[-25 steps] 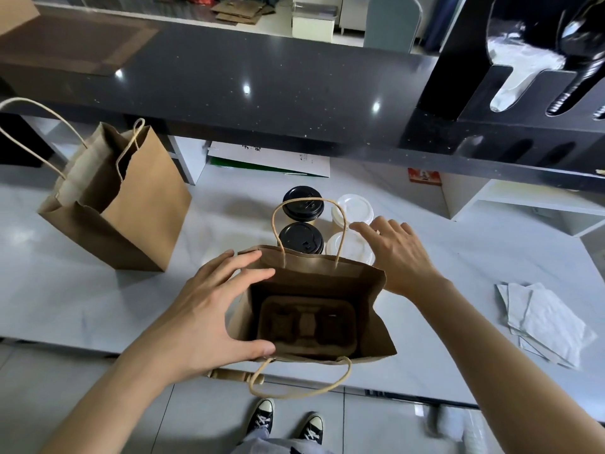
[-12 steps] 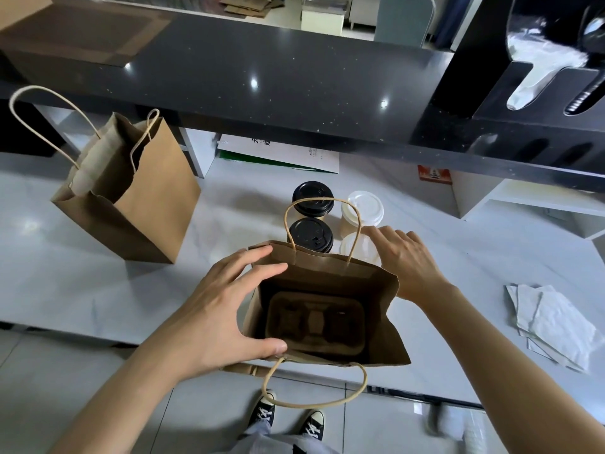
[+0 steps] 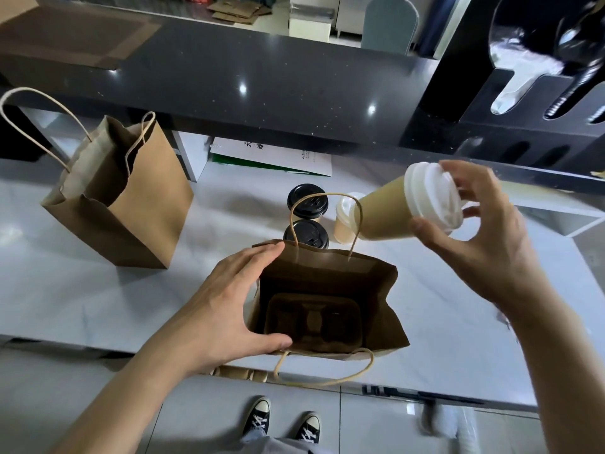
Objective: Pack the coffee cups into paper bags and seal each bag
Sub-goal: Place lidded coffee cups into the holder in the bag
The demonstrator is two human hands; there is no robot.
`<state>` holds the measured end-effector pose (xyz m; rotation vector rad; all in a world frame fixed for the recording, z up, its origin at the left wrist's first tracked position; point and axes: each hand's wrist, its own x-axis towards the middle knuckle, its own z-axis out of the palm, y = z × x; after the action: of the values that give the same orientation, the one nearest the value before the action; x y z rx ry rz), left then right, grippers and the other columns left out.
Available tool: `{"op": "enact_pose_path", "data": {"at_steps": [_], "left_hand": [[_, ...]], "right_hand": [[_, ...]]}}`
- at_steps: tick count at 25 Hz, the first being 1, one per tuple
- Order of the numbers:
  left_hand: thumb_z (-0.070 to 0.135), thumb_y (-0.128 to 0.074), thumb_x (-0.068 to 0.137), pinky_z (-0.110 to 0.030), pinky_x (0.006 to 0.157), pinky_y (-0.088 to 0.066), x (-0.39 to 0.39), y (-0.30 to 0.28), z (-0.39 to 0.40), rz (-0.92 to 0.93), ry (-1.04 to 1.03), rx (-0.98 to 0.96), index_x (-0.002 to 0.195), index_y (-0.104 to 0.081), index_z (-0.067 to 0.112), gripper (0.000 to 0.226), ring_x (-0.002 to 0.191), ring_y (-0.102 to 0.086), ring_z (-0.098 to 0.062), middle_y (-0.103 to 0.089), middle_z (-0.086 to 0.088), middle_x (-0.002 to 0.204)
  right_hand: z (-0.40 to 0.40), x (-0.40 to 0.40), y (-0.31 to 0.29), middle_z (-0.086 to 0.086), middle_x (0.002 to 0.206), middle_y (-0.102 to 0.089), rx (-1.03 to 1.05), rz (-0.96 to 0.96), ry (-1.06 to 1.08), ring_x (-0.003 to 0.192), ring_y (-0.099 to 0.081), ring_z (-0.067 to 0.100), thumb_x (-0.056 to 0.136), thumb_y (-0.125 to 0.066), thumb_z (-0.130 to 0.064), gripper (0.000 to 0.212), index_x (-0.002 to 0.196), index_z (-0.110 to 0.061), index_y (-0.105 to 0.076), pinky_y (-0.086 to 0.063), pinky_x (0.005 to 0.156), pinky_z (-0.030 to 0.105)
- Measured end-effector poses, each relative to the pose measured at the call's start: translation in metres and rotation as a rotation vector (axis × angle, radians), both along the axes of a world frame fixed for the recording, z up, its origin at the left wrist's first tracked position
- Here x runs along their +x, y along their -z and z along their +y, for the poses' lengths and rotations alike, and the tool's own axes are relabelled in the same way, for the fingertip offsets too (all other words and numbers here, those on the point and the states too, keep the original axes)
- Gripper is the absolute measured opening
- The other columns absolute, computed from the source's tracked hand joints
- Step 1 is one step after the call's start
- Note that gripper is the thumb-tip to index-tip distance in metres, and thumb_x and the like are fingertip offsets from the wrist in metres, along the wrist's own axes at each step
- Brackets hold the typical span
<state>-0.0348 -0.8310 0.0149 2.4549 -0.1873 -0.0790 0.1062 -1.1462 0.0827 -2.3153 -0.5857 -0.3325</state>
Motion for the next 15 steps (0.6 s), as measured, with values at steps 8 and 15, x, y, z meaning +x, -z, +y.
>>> {"op": "enact_pose_path", "data": {"at_steps": [8,15], "left_hand": [[0.062,-0.087,0.062,-0.013,0.115,-0.016,0.002,0.003,0.002,0.013,0.005,-0.001,0.157,-0.007,0.053,0.124,0.146,-0.010,0.011,-0.011,0.040,0.157],[0.063,-0.088,0.060,-0.005,0.109,-0.012,0.003,0.001,0.001,0.022,-0.006,-0.018,0.157,-0.008,0.053,0.126,0.143,-0.008,0.015,-0.011,0.042,0.156]], "right_hand": [[0.015,-0.035,-0.053,0.002,0.127,-0.057,0.210,-0.119,-0.234,0.110,-0.058,0.029,0.084,-0.066,-0.047,0.067,0.140,-0.015,-0.046,-0.048,0.086,0.037],[0.040,-0.051,-0.046,-0.001,0.134,-0.056,-0.016,0.102,-0.492,0.121,-0.055,0.026,0.076,-0.076,-0.042,0.075,0.142,-0.022,-0.047,-0.045,0.097,0.033]]}}
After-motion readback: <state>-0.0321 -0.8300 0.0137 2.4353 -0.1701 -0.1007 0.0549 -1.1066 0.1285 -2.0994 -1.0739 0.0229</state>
